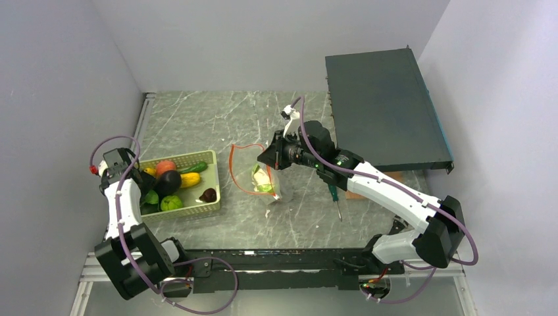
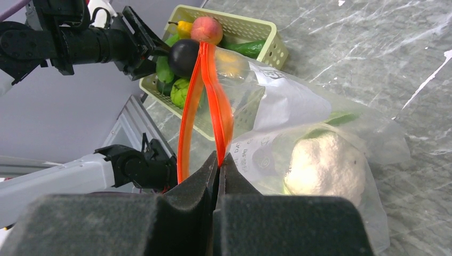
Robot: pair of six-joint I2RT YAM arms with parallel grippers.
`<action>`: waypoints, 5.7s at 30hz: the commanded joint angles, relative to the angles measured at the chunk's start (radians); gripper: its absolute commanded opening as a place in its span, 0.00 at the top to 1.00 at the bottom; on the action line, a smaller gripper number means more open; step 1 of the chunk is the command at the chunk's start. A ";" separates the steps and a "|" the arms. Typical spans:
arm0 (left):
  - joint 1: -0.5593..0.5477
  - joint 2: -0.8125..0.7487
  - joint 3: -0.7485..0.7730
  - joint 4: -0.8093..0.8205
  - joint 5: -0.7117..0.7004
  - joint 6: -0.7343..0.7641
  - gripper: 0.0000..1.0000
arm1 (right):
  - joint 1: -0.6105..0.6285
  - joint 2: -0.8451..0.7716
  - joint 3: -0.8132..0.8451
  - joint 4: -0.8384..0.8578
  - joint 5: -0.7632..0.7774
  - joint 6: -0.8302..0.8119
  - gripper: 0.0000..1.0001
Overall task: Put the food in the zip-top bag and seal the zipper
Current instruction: Pick up the fake vegetable from the bin, then place the fake vegetable in the zipper food storage bag, then pick up the fake fruit from the bin.
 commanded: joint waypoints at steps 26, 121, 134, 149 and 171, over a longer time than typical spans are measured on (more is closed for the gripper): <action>-0.011 -0.359 0.149 -0.189 0.071 -0.007 0.86 | 0.004 -0.026 0.020 0.056 0.001 -0.005 1.00; -1.039 -0.112 -0.060 0.555 0.415 -0.474 0.23 | 0.038 -0.143 -0.169 0.294 0.133 0.215 1.00; -1.039 -0.223 0.099 0.278 0.466 -0.226 0.22 | -0.004 -0.181 -0.182 0.248 0.135 0.175 1.00; -1.038 -0.359 0.274 -0.153 0.113 0.019 0.21 | -0.011 -0.207 -0.186 0.225 0.137 0.143 1.00; -0.945 -0.148 0.110 -0.153 -0.098 0.063 0.29 | -0.012 -0.218 -0.193 0.213 0.126 0.129 1.00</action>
